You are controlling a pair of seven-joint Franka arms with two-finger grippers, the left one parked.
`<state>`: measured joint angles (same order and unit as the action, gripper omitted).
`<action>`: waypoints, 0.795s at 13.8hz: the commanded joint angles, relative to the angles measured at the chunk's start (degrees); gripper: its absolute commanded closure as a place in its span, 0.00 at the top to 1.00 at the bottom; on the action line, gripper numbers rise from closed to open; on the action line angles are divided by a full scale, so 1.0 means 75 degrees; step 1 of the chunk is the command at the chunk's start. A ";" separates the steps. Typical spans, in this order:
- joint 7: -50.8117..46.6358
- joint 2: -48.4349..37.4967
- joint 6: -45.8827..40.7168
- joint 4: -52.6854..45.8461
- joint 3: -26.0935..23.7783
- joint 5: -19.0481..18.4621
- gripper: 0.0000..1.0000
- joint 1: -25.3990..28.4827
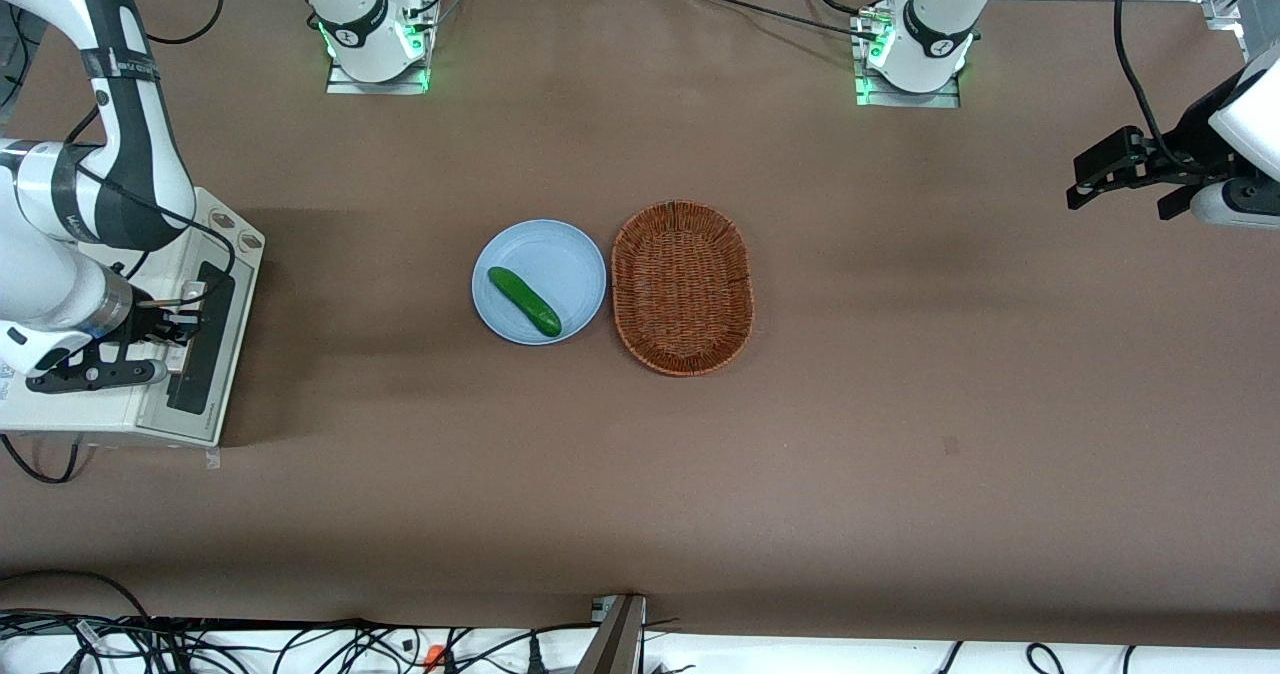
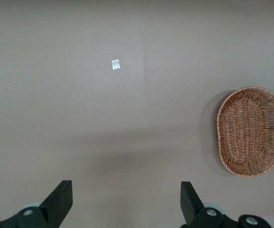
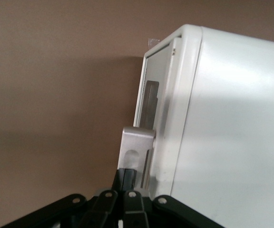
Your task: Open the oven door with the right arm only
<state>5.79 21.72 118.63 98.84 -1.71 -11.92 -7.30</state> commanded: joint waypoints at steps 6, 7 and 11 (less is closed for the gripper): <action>-0.2550 0.0935 0.0917 0.0182 -0.0042 0.0043 0.00 0.0855; -0.2925 0.1017 0.0998 0.0170 -0.0053 0.0217 0.00 0.1042; -0.4131 0.1403 0.1419 -0.0029 -0.0042 0.0979 0.12 0.1675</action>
<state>-20.83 31.17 128.15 100.25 -2.93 -7.05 2.88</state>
